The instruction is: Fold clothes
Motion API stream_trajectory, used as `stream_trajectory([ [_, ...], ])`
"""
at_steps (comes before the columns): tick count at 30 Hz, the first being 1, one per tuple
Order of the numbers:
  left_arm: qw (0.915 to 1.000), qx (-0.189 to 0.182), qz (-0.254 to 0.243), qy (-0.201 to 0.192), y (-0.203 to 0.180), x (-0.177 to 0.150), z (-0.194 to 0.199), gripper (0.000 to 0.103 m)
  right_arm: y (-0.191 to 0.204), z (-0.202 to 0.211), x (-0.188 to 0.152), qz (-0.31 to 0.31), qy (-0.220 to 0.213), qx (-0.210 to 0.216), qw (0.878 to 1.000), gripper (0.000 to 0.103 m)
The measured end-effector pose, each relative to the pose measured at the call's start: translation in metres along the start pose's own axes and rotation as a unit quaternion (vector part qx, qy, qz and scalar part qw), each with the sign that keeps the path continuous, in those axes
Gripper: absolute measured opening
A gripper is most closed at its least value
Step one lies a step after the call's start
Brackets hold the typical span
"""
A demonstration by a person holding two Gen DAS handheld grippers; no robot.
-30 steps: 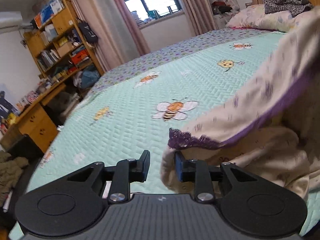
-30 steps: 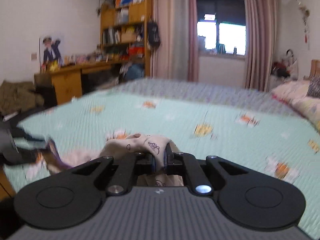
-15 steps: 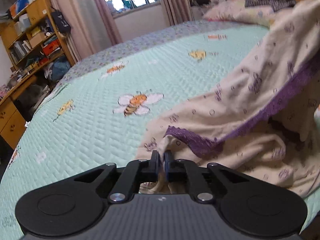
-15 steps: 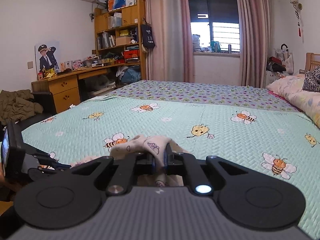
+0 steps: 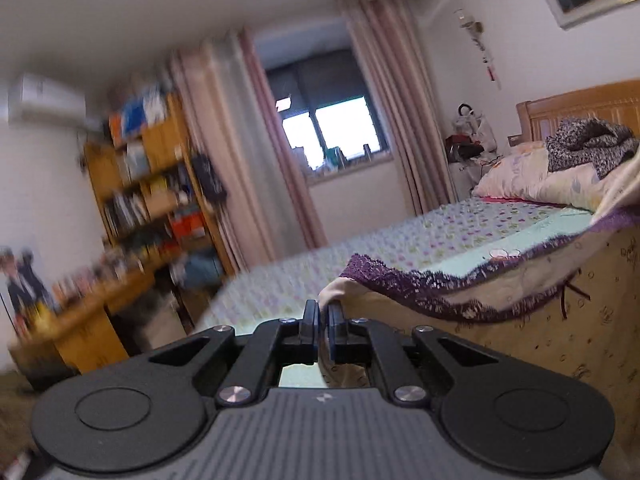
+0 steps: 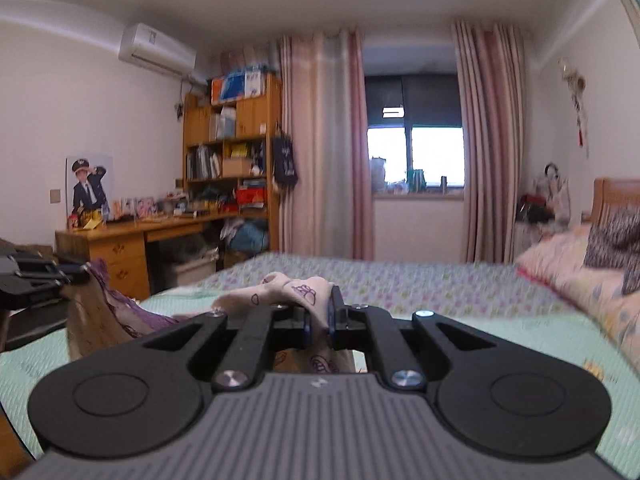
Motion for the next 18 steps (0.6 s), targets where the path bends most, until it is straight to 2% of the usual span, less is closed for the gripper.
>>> stream_trajectory([
  [7,0.9996,0.002,0.029,0.006,-0.03,-0.032,0.005,0.004,-0.006,0.01,-0.016,0.003,0.014,-0.009,1.0,0.009],
  [9,0.9998,0.01,0.018,-0.001,-0.034,-0.024,0.009,0.004,-0.009,0.013,-0.015,0.01,0.011,-0.014,1.0,0.009],
  [11,0.9996,0.022,0.003,-0.02,-0.029,0.001,0.016,0.004,-0.011,0.017,0.0,0.013,-0.003,-0.019,1.0,0.009],
  [14,0.9969,0.047,-0.017,-0.06,-0.019,0.055,0.034,0.004,-0.017,0.024,0.041,0.014,-0.044,-0.026,0.999,0.009],
  [18,0.9886,0.08,-0.064,-0.11,-0.015,0.13,0.067,0.004,-0.032,0.039,0.106,0.002,-0.106,-0.035,0.994,0.009],
])
Point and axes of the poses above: each gripper's, at about its wrist camera, not at the fingertips, and z roughly against the way its jaws point, y to its left, x to its top, the point moved 4 cm from there along -z, roughly the way its jaws point, and after that the axes turned 15 degrees about -x, right-handed, at the moved point
